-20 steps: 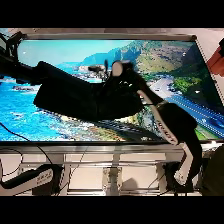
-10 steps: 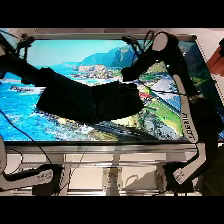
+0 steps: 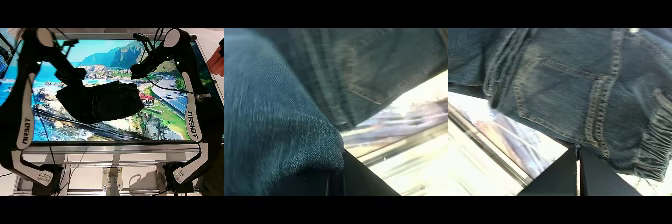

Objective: Fold the clothes and pants, and hang the long-sleeved shirts on hangers.

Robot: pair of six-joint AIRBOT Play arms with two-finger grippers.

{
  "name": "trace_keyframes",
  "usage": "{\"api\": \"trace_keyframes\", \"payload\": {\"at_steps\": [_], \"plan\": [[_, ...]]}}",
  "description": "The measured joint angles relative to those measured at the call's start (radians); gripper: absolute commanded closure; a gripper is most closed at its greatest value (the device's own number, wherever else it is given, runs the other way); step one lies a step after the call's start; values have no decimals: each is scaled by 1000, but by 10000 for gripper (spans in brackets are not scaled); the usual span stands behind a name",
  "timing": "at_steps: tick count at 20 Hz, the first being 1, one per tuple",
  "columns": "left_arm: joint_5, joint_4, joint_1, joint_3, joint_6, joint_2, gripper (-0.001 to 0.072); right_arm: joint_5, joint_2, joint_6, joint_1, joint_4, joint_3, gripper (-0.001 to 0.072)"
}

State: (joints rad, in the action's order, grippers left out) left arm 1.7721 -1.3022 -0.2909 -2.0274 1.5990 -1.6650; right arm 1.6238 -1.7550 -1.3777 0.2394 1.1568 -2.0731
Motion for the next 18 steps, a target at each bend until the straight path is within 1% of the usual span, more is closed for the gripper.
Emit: {"api": "trace_keyframes", "payload": {"at_steps": [4, 6, 10, 14, 18], "plan": [[-54, -1, -82, -19, 8, -35, 689, 5, 0, 8, -2, 33, 0, 696], [-103, 32, -107, -23, 10, -42, 689, 6, 0, 9, -3, 57, 0, 696], [-245, 132, -134, -26, 10, -48, 689, 8, 0, 11, -11, 115, 0, 696], [-399, 214, -156, -26, 10, -71, 689, 35, 0, 10, -67, 141, 0, 696], [-472, 258, -188, -26, 10, -141, 688, 74, 0, 4, -153, 148, 0, 696]]}}
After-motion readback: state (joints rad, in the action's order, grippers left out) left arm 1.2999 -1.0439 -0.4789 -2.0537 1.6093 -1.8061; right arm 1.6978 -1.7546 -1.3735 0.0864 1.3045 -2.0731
